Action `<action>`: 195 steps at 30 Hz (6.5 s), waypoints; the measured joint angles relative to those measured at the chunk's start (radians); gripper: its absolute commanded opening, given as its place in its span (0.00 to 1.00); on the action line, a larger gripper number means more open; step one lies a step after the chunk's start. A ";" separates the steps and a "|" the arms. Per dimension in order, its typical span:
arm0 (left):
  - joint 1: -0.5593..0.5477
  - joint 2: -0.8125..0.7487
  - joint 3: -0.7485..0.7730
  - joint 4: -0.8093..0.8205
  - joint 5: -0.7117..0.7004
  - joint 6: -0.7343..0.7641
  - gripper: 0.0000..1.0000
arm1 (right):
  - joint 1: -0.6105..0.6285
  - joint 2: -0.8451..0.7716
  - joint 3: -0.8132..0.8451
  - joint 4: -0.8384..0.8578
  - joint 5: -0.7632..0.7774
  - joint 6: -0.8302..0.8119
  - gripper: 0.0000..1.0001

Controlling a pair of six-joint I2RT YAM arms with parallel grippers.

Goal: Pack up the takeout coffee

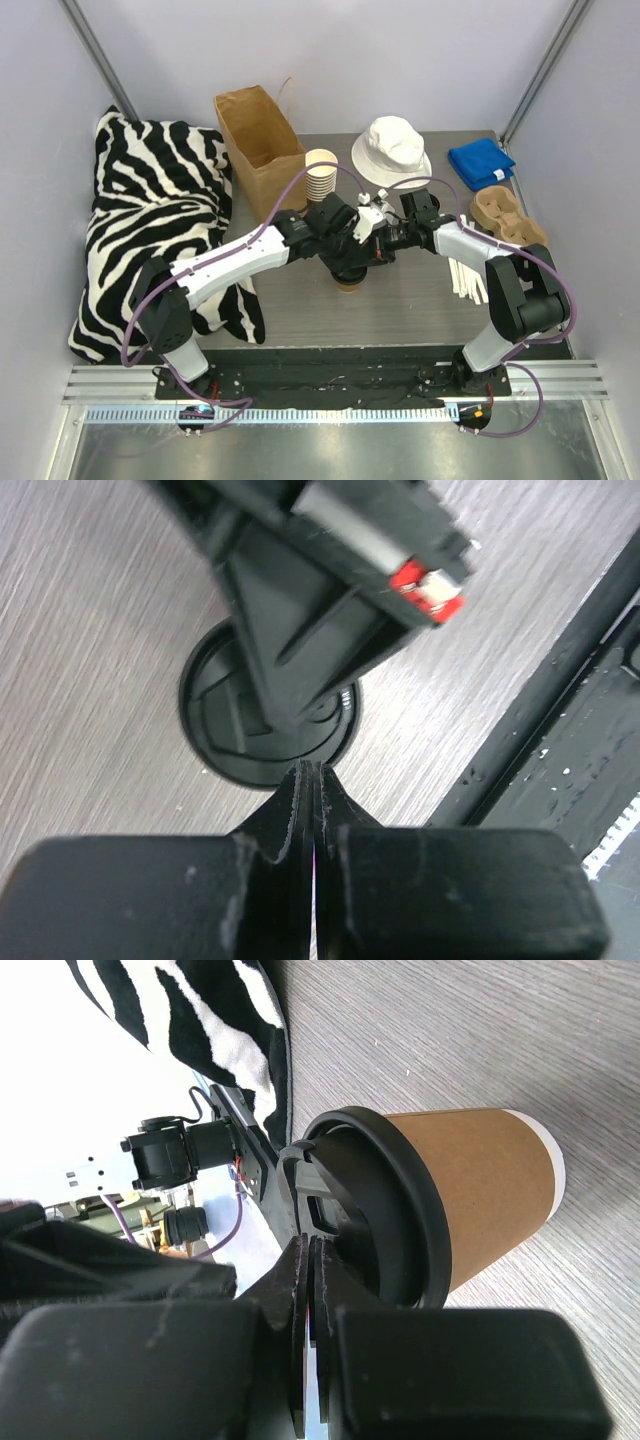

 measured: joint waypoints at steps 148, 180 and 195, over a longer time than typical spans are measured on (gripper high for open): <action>0.645 -0.416 0.087 -0.090 0.507 -0.147 0.86 | -0.026 0.372 0.803 -0.470 0.924 -0.618 0.75; 0.680 -0.422 0.114 -0.233 0.555 -0.049 0.92 | -0.416 0.007 0.868 -0.811 0.817 -0.835 1.00; 0.681 -0.430 0.133 -0.479 0.571 0.148 0.95 | -0.784 -0.030 0.718 -1.023 0.699 -1.048 0.78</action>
